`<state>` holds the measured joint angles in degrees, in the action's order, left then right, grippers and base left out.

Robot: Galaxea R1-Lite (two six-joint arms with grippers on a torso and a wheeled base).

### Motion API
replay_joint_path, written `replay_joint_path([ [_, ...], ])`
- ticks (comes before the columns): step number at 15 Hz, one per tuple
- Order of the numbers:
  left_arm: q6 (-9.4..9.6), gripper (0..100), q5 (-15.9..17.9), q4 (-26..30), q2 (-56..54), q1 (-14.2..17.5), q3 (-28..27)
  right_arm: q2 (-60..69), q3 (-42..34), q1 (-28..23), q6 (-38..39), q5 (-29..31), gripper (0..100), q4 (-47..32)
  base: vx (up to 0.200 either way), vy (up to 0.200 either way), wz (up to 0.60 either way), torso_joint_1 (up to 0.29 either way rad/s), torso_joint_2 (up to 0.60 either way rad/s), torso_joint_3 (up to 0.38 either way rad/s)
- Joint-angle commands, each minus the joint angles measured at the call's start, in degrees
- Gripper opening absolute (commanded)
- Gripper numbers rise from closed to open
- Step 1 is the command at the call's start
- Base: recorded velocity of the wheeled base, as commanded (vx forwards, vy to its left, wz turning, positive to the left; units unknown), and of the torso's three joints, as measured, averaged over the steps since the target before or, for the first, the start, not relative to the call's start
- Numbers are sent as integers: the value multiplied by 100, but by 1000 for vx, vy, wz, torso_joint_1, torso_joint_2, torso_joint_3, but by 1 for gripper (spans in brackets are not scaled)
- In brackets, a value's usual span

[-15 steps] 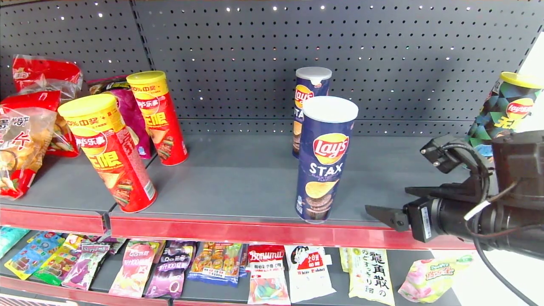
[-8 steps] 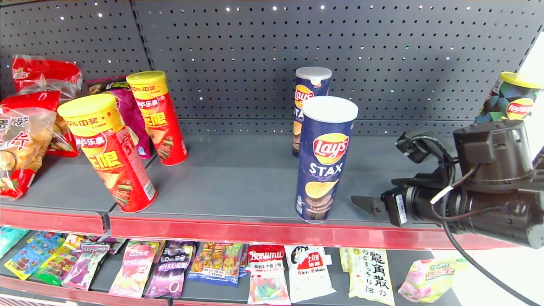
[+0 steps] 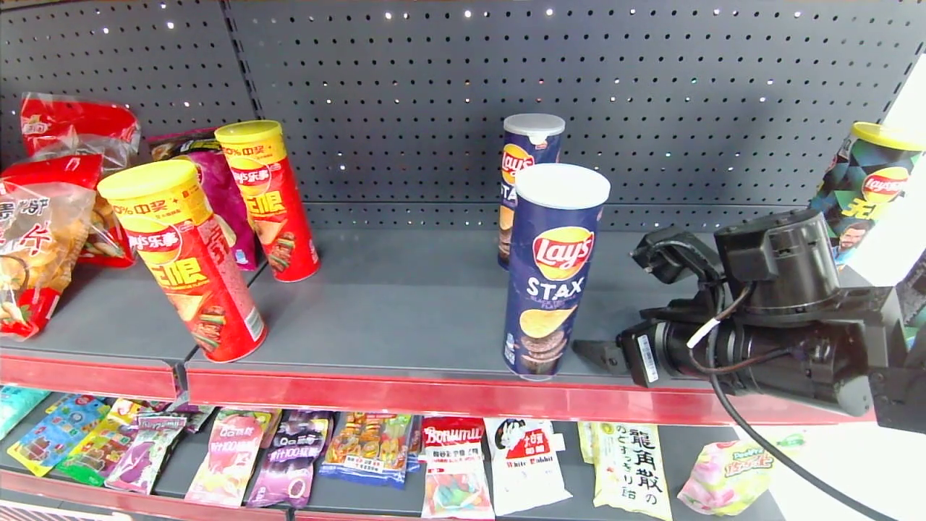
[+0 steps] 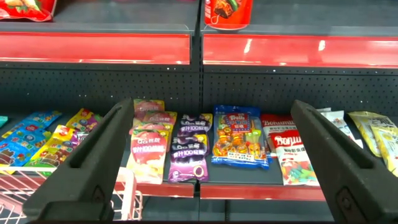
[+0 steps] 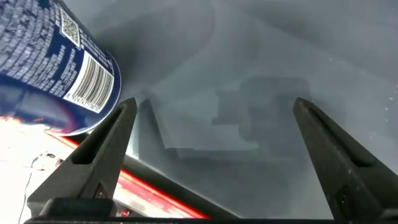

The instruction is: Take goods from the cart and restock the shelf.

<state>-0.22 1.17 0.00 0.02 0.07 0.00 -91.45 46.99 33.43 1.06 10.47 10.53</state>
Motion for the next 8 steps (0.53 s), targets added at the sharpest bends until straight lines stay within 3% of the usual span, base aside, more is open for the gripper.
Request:
replay_joint_path([
  [1, -4, 100, -3, 0, -2, 1, 0, -83, 11, 6, -1, -1, 100, 1, 0, 0, 0, 0, 0, 0],
  [8, -4, 100, -3, 0, -2, 1, 0, -162, 64, 103, -36, -1, 100, 1, 0, 0, 0, 0, 0, 0],
])
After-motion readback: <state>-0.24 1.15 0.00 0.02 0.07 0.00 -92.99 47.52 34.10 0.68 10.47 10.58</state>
